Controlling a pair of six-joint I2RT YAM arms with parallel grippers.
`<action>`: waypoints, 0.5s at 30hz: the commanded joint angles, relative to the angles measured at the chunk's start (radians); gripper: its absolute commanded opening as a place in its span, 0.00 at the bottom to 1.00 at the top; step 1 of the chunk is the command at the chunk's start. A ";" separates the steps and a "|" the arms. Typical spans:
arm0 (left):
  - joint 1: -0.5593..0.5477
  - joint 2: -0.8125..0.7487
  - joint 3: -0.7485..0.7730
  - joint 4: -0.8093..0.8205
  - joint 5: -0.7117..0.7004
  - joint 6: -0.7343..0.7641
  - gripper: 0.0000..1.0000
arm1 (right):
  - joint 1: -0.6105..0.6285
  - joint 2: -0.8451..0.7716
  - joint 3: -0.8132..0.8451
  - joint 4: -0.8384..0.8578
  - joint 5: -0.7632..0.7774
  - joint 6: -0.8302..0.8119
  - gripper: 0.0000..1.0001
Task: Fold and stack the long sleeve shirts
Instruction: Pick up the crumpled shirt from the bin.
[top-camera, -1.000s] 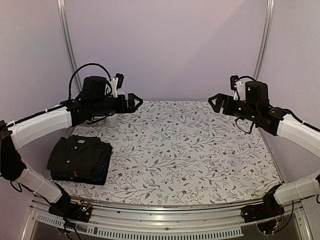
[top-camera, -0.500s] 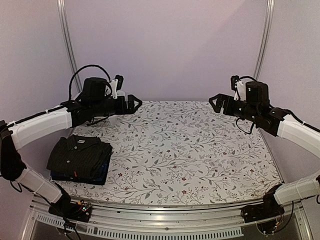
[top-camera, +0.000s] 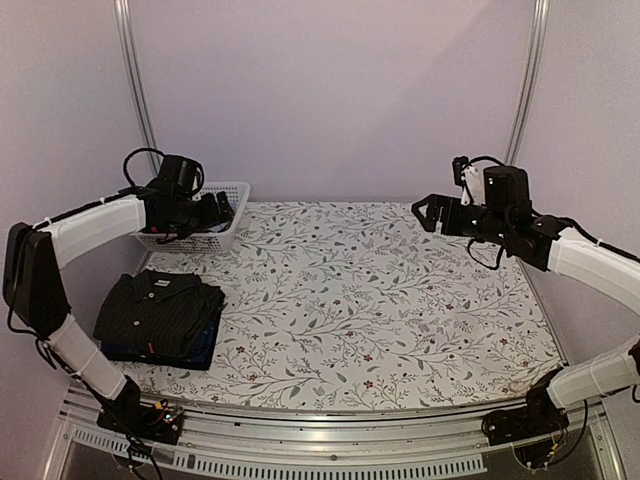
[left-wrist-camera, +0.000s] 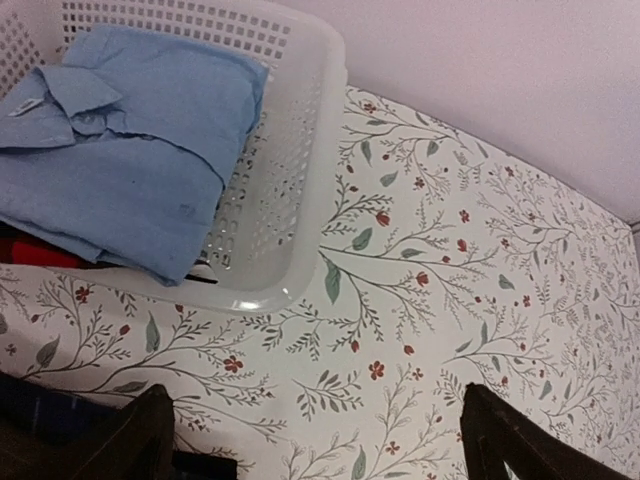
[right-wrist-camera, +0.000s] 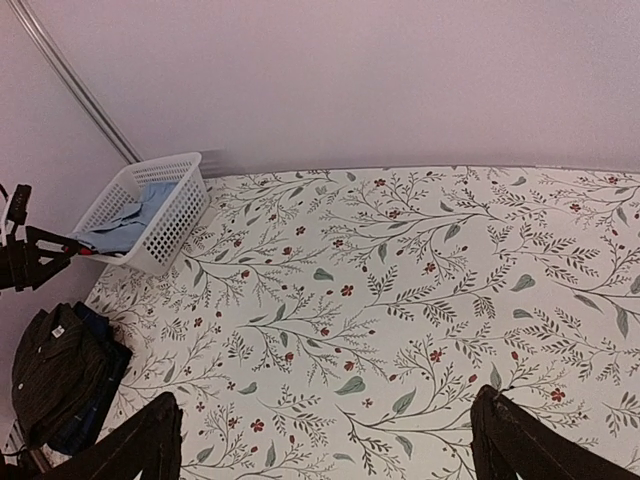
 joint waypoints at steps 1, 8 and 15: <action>0.099 0.097 0.098 -0.099 -0.074 -0.032 1.00 | 0.003 0.006 0.006 -0.005 -0.029 -0.017 0.99; 0.162 0.249 0.256 -0.163 -0.212 0.009 0.99 | 0.004 -0.003 -0.008 -0.005 -0.039 -0.015 0.99; 0.209 0.334 0.299 -0.161 -0.234 0.029 0.85 | 0.003 -0.019 -0.025 -0.006 -0.034 -0.013 0.99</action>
